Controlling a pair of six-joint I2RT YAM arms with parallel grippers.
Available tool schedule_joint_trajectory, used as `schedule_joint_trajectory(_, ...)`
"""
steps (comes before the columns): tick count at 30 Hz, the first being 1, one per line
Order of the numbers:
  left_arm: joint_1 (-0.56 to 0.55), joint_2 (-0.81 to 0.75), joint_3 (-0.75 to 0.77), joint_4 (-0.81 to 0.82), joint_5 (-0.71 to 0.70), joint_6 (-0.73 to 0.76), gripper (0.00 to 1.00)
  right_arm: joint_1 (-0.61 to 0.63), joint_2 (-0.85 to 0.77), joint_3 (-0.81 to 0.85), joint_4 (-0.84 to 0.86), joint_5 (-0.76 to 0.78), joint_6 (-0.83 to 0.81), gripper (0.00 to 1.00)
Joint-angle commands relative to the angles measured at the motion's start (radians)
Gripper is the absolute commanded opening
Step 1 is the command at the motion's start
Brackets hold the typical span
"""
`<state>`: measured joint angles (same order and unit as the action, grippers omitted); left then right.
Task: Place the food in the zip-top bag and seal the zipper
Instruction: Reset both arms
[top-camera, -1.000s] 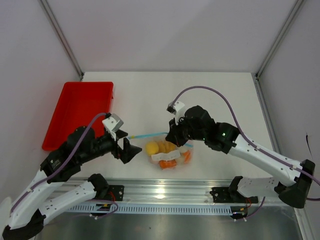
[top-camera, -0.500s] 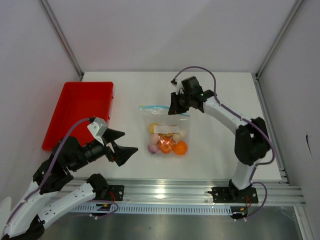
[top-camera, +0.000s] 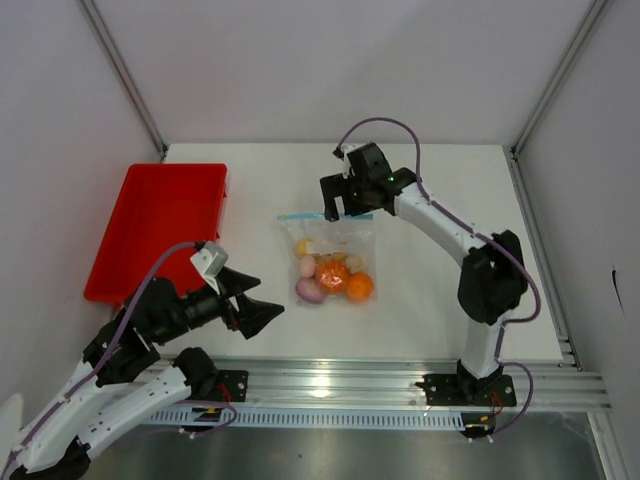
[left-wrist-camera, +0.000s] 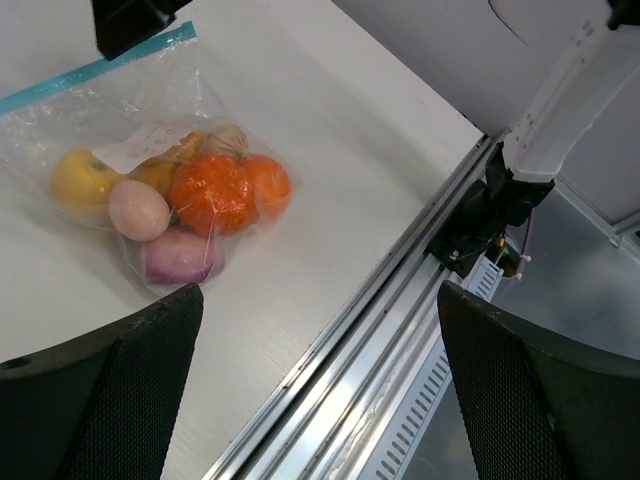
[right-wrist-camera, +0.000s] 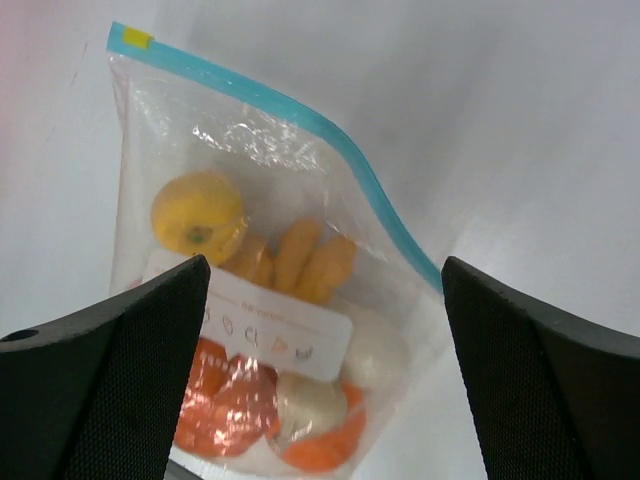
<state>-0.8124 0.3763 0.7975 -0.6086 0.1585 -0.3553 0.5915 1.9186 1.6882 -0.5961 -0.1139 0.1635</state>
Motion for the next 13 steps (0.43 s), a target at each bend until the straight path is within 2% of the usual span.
schedule_joint_trajectory(1, -0.001, -0.004, -0.035, 0.073, -0.025, -0.051, 1.0, 0.082, -0.273, -0.063, -0.083, 0.326, 0.017, 1.0)
schedule_joint_trajectory(3, -0.001, -0.002, -0.055, 0.096, -0.022, -0.062, 1.0, 0.128, -0.378, -0.157, -0.087, 0.452, 0.04, 0.99)
schedule_joint_trajectory(4, -0.001, -0.001, -0.066, 0.121, -0.02, -0.068, 1.0, 0.163, -0.435, -0.261, -0.087, 0.549, 0.063, 0.99)
schedule_joint_trajectory(5, -0.001, 0.003, -0.072, 0.127, -0.019, -0.079, 0.99, 0.168, -0.49, -0.318, -0.088, 0.565, 0.117, 0.99)
schedule_joint_trajectory(7, -0.001, 0.006, -0.09, 0.154, -0.014, -0.089, 0.99, 0.169, -0.656, -0.483, -0.103, 0.576, 0.181, 0.99)
schedule_joint_trajectory(10, -0.001, -0.004, -0.13, 0.187, -0.001, -0.116, 1.0, 0.177, -0.849, -0.622, -0.146, 0.58, 0.301, 0.99)
schedule_joint_trajectory(13, -0.001, -0.048, -0.207, 0.277, 0.047, -0.155, 1.0, 0.183, -1.041, -0.815, -0.067, 0.459, 0.37, 0.99)
